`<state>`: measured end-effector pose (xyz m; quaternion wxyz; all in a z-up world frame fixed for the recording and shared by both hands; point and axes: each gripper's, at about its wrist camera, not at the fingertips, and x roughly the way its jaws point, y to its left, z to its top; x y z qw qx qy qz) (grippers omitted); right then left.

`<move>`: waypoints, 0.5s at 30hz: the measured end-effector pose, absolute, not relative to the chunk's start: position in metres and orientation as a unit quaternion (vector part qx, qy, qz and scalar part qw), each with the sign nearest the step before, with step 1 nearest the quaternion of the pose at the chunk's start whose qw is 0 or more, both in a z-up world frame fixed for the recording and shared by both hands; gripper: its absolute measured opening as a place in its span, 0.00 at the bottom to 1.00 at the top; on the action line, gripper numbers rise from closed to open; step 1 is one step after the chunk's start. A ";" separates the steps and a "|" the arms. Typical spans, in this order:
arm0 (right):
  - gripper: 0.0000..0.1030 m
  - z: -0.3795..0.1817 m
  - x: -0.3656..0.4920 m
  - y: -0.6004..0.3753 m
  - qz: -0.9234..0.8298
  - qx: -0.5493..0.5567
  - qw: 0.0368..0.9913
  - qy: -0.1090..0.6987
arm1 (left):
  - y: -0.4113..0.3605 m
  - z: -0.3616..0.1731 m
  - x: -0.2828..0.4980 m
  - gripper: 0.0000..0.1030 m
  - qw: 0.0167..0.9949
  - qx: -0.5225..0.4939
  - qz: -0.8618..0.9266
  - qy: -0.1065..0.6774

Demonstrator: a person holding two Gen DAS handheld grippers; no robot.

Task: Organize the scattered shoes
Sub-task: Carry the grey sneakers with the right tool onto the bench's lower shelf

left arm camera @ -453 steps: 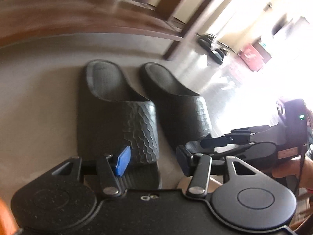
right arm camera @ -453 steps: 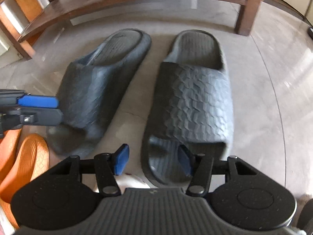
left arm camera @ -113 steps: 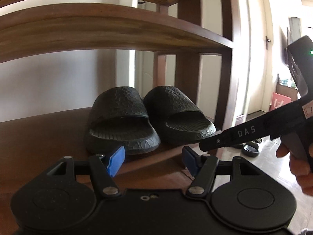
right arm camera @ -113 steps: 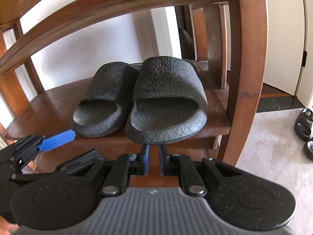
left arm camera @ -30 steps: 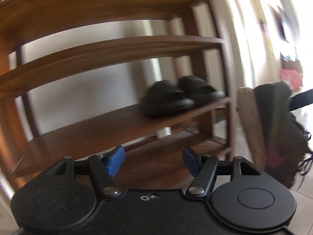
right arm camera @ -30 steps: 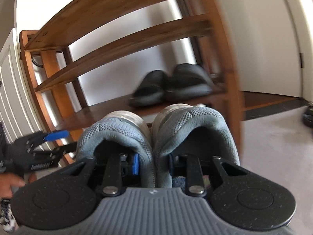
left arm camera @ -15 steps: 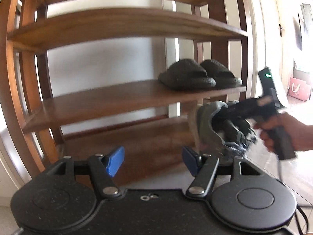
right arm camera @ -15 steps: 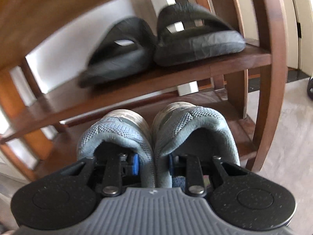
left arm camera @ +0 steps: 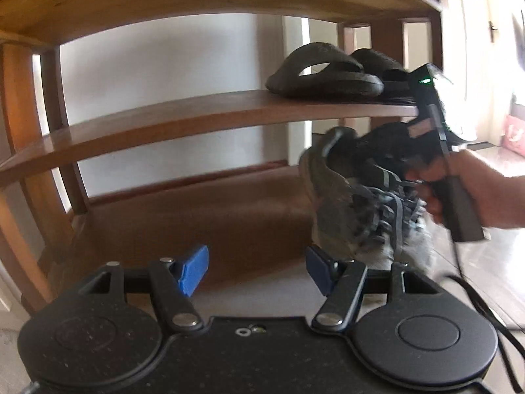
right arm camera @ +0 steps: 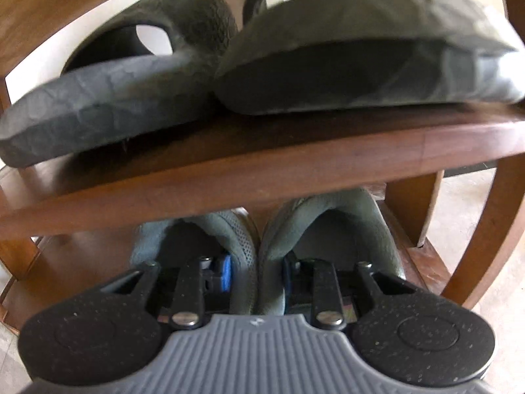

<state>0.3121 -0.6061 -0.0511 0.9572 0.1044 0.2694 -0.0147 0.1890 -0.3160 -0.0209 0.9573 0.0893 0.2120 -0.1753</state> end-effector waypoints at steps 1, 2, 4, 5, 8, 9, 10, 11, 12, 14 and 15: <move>0.31 -0.051 0.314 -0.606 -0.014 0.101 0.957 0.272 | -0.321 -0.023 0.196 0.64 0.960 0.091 -0.169 0.206; 0.31 -0.052 0.316 -0.606 -0.014 0.098 0.956 0.275 | -0.325 -0.025 0.202 0.64 0.961 0.092 -0.164 0.200; 0.31 -0.053 0.320 -0.608 -0.016 0.092 0.955 0.282 | -0.333 -0.030 0.216 0.64 0.964 0.089 -0.158 0.196; 0.31 -0.054 0.322 -0.610 -0.018 0.093 0.954 0.285 | -0.337 -0.032 0.222 0.64 0.964 0.087 -0.154 0.196; 0.31 -0.058 0.328 -0.612 -0.024 0.089 0.953 0.290 | -0.345 -0.039 0.238 0.64 0.966 0.084 -0.145 0.198; 0.31 -0.060 0.330 -0.612 -0.026 0.086 0.953 0.290 | -0.347 -0.041 0.242 0.64 0.966 0.083 -0.143 0.199; 0.32 -0.061 0.331 -0.612 -0.026 0.084 0.953 0.289 | -0.349 -0.043 0.247 0.64 0.966 0.083 -0.140 0.200; 0.32 -0.061 0.332 -0.611 -0.026 0.083 0.954 0.288 | -0.352 -0.046 0.251 0.64 0.966 0.082 -0.138 0.201; 0.32 -0.063 0.334 -0.610 -0.029 0.078 0.954 0.287 | -0.353 -0.049 0.256 0.64 0.966 0.081 -0.135 0.203; 0.35 -0.065 0.338 -0.609 -0.035 0.072 0.954 0.288 | -0.354 -0.055 0.262 0.64 0.966 0.079 -0.129 0.210; 0.36 -0.067 0.342 -0.608 -0.040 0.067 0.954 0.289 | -0.355 -0.056 0.263 0.64 0.965 0.080 -0.128 0.213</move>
